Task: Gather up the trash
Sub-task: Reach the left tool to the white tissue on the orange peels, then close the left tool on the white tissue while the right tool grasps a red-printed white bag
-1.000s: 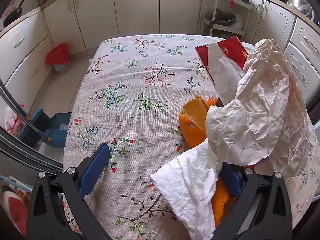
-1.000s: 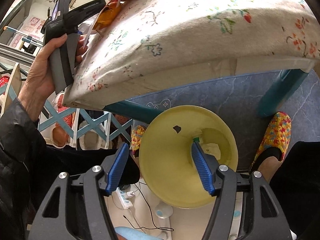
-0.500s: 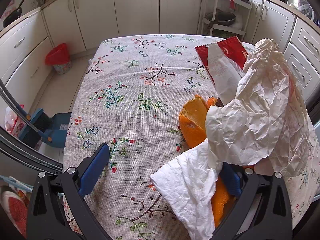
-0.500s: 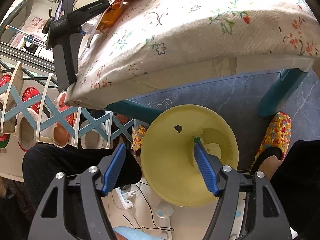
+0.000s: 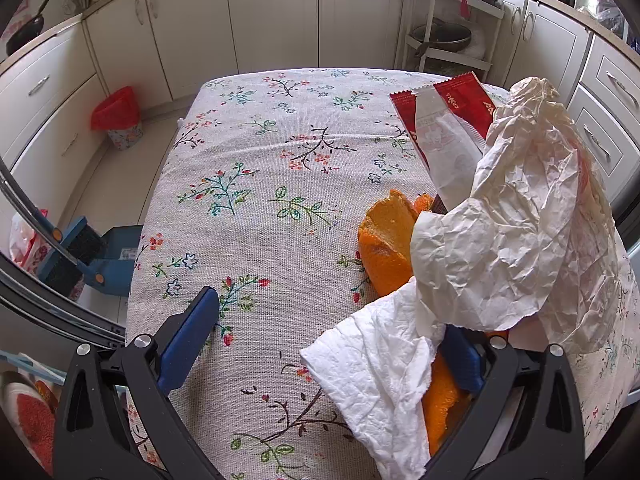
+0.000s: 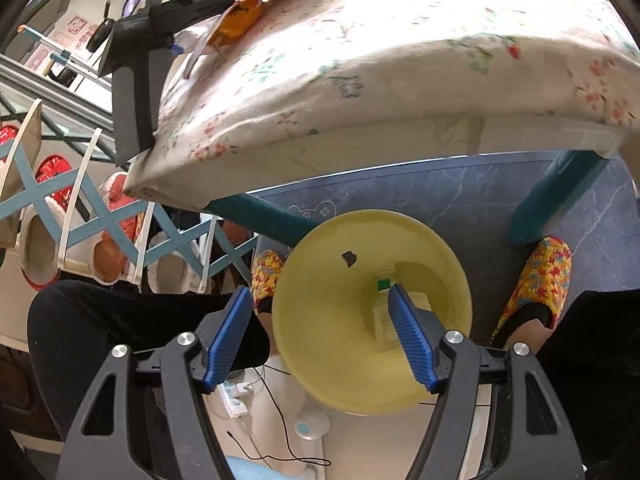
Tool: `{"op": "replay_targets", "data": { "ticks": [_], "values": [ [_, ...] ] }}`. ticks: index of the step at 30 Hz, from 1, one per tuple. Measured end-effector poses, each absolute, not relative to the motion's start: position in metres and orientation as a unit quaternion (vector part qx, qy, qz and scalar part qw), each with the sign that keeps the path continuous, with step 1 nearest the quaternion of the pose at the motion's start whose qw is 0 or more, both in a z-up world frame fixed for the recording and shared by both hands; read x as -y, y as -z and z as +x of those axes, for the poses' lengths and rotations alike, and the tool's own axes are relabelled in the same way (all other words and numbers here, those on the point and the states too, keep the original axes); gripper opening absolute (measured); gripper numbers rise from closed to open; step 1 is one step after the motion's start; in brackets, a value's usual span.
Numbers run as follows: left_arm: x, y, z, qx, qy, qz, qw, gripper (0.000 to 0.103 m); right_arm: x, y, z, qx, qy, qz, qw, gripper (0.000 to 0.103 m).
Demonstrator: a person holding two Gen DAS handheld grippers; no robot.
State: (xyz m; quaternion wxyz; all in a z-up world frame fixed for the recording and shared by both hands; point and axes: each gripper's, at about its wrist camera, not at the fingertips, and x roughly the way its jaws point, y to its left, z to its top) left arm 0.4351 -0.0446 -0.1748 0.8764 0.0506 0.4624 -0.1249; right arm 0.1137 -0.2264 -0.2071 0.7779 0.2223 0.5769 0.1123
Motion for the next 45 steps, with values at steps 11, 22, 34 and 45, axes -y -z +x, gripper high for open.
{"op": "replay_targets", "data": {
  "ticks": [11, 22, 34, 45],
  "values": [
    [0.045, 0.175, 0.435, -0.462, 0.125, 0.051, 0.876, 0.097, 0.226, 0.206, 0.115, -0.572, -0.118, 0.230, 0.779, 0.068],
    [0.045, 0.175, 0.435, -0.462, 0.125, 0.051, 0.876, 0.097, 0.225, 0.181, 0.108, -0.526, -0.118, 0.189, 0.821, 0.069],
    [0.045, 0.174, 0.435, -0.462, 0.124, 0.051, 0.877, 0.097, 0.223, 0.157, 0.120, -0.493, -0.123, 0.151, 0.848, 0.069],
    [0.038, 0.172, 0.435, -0.481, 0.128, 0.045, 0.866, 0.096, 0.253, 0.102, 0.240, -0.461, -0.128, 0.147, 0.865, 0.069]
  ]
}}
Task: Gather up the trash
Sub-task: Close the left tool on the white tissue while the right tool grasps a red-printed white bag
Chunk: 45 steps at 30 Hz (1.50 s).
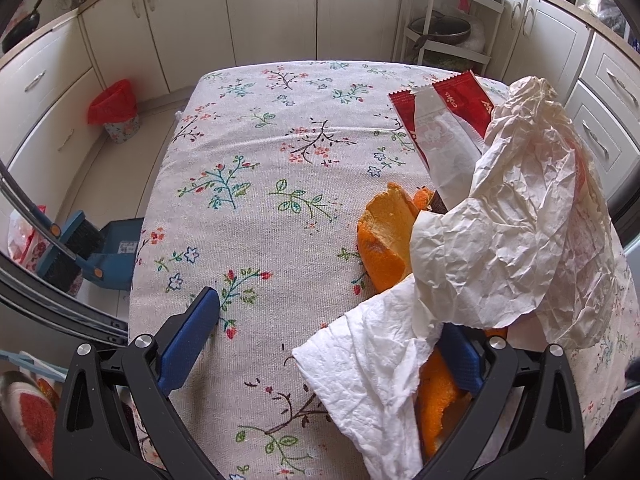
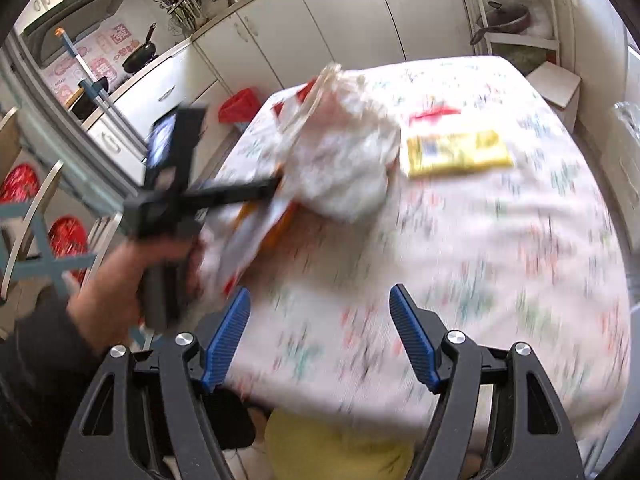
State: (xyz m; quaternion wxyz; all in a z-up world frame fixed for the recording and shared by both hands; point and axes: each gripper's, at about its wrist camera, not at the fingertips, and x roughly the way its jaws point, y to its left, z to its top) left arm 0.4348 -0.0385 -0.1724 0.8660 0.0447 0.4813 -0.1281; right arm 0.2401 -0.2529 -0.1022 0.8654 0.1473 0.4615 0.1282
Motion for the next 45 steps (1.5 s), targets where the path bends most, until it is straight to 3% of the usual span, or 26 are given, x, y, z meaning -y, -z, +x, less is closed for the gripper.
{"op": "replay_targets", "data": {
  "ticks": [14, 15, 17, 21, 32, 41, 45],
  "values": [
    [0.026, 0.149, 0.423, -0.447, 0.128, 0.046, 0.884, 0.096, 0.251, 0.090, 0.353, -0.430, -0.101, 0.106, 0.891, 0.068],
    [0.026, 0.149, 0.422, -0.446, 0.132, 0.050, 0.884, 0.096, 0.248, 0.093, 0.360, -0.433, -0.104, 0.105, 0.889, 0.065],
    [0.028, 0.148, 0.420, -0.446, 0.138, 0.053, 0.883, 0.096, 0.248, 0.097, 0.368, -0.439, -0.111, 0.109, 0.885, 0.033],
    [0.025, 0.146, 0.418, -0.444, 0.152, 0.052, 0.882, 0.096, 0.245, 0.095, 0.366, -0.433, -0.124, 0.115, 0.885, 0.014],
    [0.002, 0.141, 0.413, -0.455, 0.192, -0.021, 0.869, 0.087, 0.277, 0.070, 0.353, -0.381, -0.134, 0.176, 0.898, 0.013],
    [0.005, 0.134, 0.406, -0.450, 0.211, -0.015, 0.868, 0.055, 0.319, 0.067, 0.343, -0.357, -0.149, 0.263, 0.884, 0.013],
    [0.009, 0.139, 0.404, -0.465, 0.211, -0.010, 0.860, 0.048, 0.331, 0.071, 0.338, -0.358, -0.150, 0.291, 0.874, 0.013]
  ]
}}
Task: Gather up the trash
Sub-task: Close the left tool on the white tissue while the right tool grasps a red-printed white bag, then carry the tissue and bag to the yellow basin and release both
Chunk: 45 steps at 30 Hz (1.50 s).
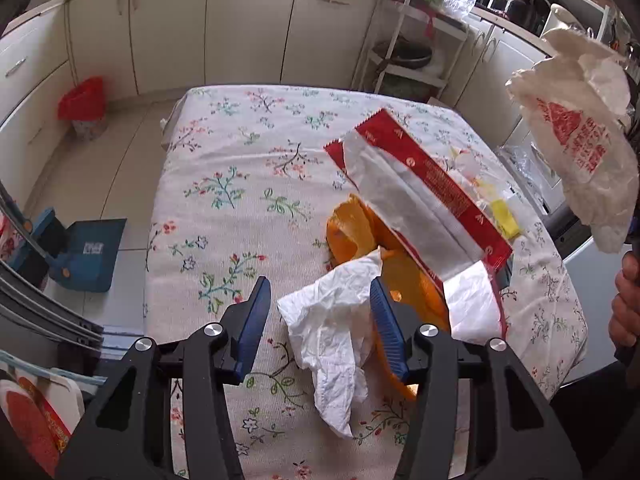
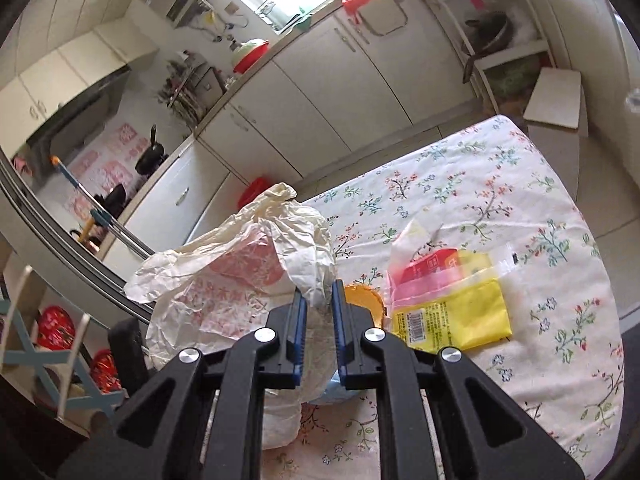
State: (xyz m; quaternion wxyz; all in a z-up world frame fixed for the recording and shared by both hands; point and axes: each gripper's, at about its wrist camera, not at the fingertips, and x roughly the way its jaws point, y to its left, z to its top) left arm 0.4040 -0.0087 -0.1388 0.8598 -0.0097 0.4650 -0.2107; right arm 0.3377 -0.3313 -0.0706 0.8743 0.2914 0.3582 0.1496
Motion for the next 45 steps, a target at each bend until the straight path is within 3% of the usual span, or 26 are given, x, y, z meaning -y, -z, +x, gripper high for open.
{"op": "replay_targets", "data": {
  "ticks": [1, 3, 5, 10, 13, 17, 19, 24, 29, 32, 35, 36, 38, 41, 45],
  "values": [
    [0.009, 0.140, 0.404, -0.468, 0.211, -0.009, 0.858, 0.047, 0.334, 0.071, 0.337, -0.359, -0.151, 0.296, 0.872, 0.013],
    [0.011, 0.141, 0.403, -0.472, 0.214, -0.009, 0.855, 0.025, 0.337, 0.073, 0.335, -0.361, -0.155, 0.305, 0.867, 0.013],
    [0.012, 0.140, 0.400, -0.472, 0.218, -0.008, 0.854, 0.015, 0.339, 0.074, 0.333, -0.362, -0.158, 0.310, 0.865, 0.013],
    [0.016, 0.133, 0.393, -0.460, 0.218, -0.001, 0.861, 0.012, 0.339, 0.072, 0.326, -0.359, -0.158, 0.301, 0.869, 0.013],
    [0.014, 0.127, 0.392, -0.451, 0.218, -0.007, 0.866, 0.002, 0.341, 0.072, 0.323, -0.358, -0.153, 0.299, 0.871, 0.013],
    [0.020, 0.113, 0.393, -0.439, 0.236, -0.005, 0.867, 0.002, 0.346, 0.074, 0.321, -0.359, -0.149, 0.301, 0.871, 0.013],
    [0.028, 0.113, 0.394, -0.447, 0.232, 0.019, 0.864, 0.006, 0.348, 0.074, 0.321, -0.360, -0.146, 0.304, 0.870, 0.013],
    [0.029, 0.111, 0.408, -0.440, 0.222, -0.009, 0.870, 0.038, 0.349, 0.075, 0.321, -0.363, -0.146, 0.303, 0.869, 0.013],
    [0.033, 0.112, 0.425, -0.458, 0.224, -0.034, 0.860, 0.044, 0.352, 0.075, 0.322, -0.364, -0.145, 0.304, 0.868, 0.013],
    [0.037, 0.121, 0.425, -0.492, 0.214, -0.001, 0.844, 0.057, 0.356, 0.075, 0.324, -0.364, -0.144, 0.308, 0.867, 0.013],
    [0.031, 0.137, 0.418, -0.514, 0.202, 0.030, 0.833, 0.057, 0.358, 0.076, 0.327, -0.367, -0.149, 0.315, 0.863, 0.013],
    [0.027, 0.141, 0.417, -0.516, 0.200, 0.029, 0.833, 0.048, 0.358, 0.077, 0.327, -0.368, -0.155, 0.319, 0.859, 0.013],
    [0.018, 0.143, 0.415, -0.516, 0.205, 0.014, 0.831, 0.012, 0.356, 0.076, 0.327, -0.370, -0.161, 0.319, 0.857, 0.013],
    [0.008, 0.131, 0.406, -0.498, 0.212, -0.004, 0.841, 0.002, 0.349, 0.074, 0.323, -0.371, -0.169, 0.312, 0.858, 0.013],
    [-0.002, 0.104, 0.386, -0.462, 0.223, -0.029, 0.858, 0.002, 0.346, 0.073, 0.316, -0.369, -0.162, 0.304, 0.863, 0.013]
  ]
}}
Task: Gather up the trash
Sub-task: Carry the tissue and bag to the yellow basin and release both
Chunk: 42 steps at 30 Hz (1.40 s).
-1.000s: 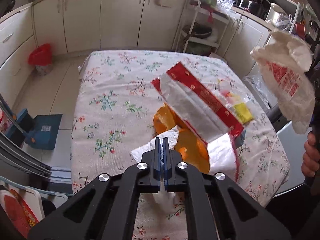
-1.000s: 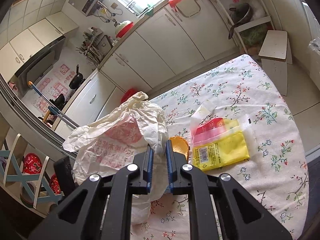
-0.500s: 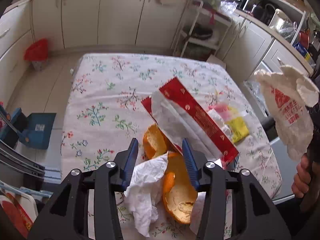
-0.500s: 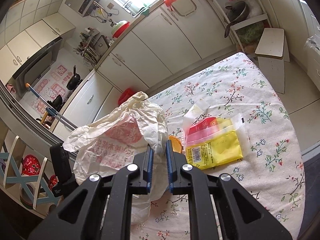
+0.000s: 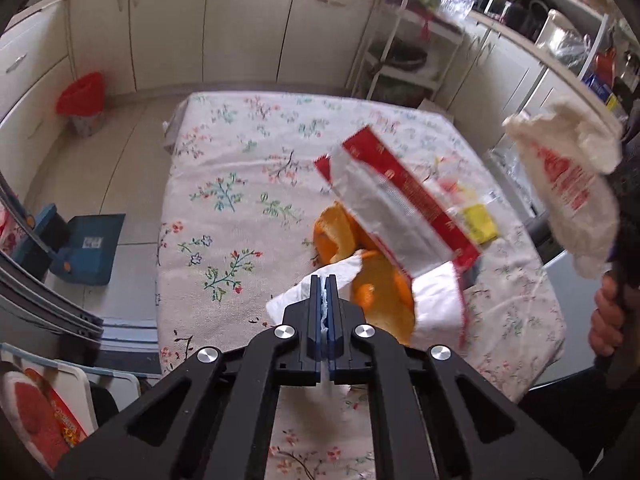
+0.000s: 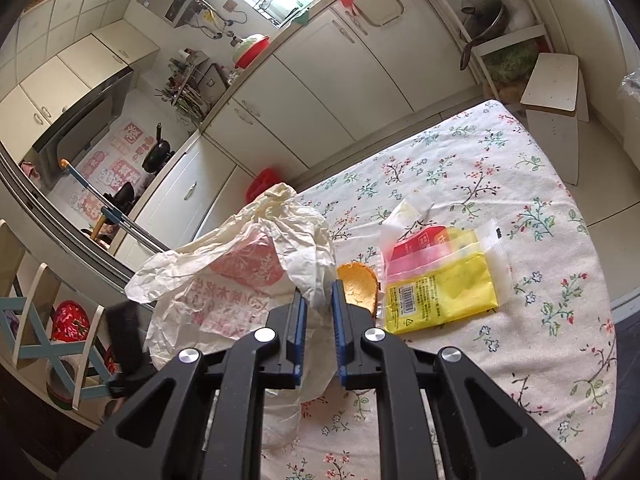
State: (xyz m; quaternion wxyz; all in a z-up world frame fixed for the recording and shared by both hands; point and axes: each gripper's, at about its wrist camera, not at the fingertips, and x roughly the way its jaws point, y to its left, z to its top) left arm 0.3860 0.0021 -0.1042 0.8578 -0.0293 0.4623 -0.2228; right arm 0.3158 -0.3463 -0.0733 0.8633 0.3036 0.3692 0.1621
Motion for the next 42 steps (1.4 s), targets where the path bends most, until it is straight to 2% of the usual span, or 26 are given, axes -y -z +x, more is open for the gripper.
{"op": "replay_targets", "data": {
  "ticks": [6, 14, 21, 31, 42],
  "values": [
    [-0.026, 0.089, 0.371, -0.435, 0.223, -0.086, 0.868, 0.002, 0.353, 0.083, 0.307, -0.371, -0.146, 0.329, 0.856, 0.013],
    [-0.044, 0.045, 0.337, -0.357, 0.250, -0.131, 0.891, 0.002, 0.351, 0.080, 0.302, -0.368, -0.152, 0.341, 0.851, 0.013],
    [-0.026, 0.022, 0.276, -0.320, 0.238, -0.078, 0.914, 0.002, 0.331, 0.063, 0.270, -0.351, -0.159, 0.299, 0.873, 0.013],
    [-0.003, 0.020, 0.185, -0.320, 0.228, -0.021, 0.919, 0.002, 0.300, 0.068, 0.177, -0.348, -0.137, 0.215, 0.902, 0.014],
    [0.020, 0.033, 0.120, -0.339, 0.247, 0.008, 0.908, 0.002, 0.258, 0.117, 0.109, -0.431, -0.112, 0.117, 0.888, 0.015]
  ]
}}
